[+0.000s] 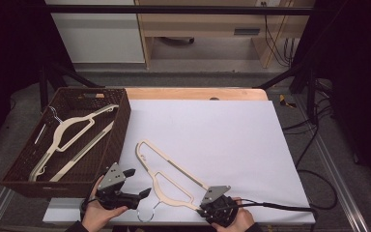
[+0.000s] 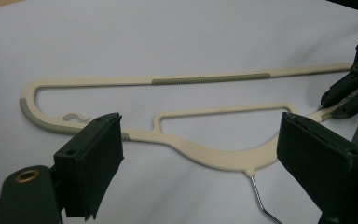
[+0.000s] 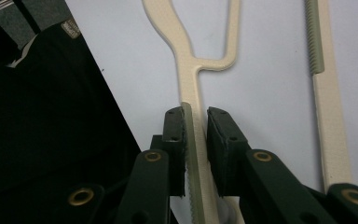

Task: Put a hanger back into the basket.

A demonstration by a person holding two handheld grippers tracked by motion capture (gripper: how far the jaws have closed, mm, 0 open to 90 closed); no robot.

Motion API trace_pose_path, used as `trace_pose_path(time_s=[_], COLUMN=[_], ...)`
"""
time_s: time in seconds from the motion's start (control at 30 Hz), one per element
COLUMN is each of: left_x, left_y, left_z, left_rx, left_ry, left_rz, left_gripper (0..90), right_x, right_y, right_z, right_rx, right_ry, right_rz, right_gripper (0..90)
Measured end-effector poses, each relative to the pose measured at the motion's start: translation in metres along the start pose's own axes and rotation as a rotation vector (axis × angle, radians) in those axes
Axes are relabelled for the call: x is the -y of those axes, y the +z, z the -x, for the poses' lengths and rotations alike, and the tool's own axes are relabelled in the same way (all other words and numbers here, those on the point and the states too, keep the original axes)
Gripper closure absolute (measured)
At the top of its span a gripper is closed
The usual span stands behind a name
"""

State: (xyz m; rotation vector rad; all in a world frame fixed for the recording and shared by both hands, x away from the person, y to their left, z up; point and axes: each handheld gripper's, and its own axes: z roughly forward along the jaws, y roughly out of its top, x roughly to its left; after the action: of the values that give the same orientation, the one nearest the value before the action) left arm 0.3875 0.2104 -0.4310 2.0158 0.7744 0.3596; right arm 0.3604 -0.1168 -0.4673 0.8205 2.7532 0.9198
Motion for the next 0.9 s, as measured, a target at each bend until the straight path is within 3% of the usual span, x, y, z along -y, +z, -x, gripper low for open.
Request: trace_pose_path(time_s=[0.13,0.27,0.5,0.67,0.9], left_x=[0.001,0.001,0.002,0.005,0.009], left_y=[0.003,0.006,0.01,0.021,0.031], left_z=[0.004,0.007,0.012,0.017,0.019], left_rx=[0.014,0.03,0.069,0.117,0.15], left_ry=[0.005,0.008,0.014,0.001,-0.034], left_rz=[-0.02,-0.032,-0.069,-0.144,-0.233], left_gripper=[14.9,16.9,25.1,34.4,47.8], right_x=[0.0,-0.001,-0.007,-0.009,-0.011], right_y=[0.0,-0.002,-0.009,-0.017,-0.024], right_z=[0.0,0.001,0.007,0.01,0.012], right_rx=[0.01,-0.012,-0.043,-0.058,-0.055], right_ry=[-0.005,0.001,0.028,0.032,0.037], right_rz=[0.0,-0.004,0.063,0.106,0.138], right_gripper=[79.0,79.3,79.5,79.5,79.4])
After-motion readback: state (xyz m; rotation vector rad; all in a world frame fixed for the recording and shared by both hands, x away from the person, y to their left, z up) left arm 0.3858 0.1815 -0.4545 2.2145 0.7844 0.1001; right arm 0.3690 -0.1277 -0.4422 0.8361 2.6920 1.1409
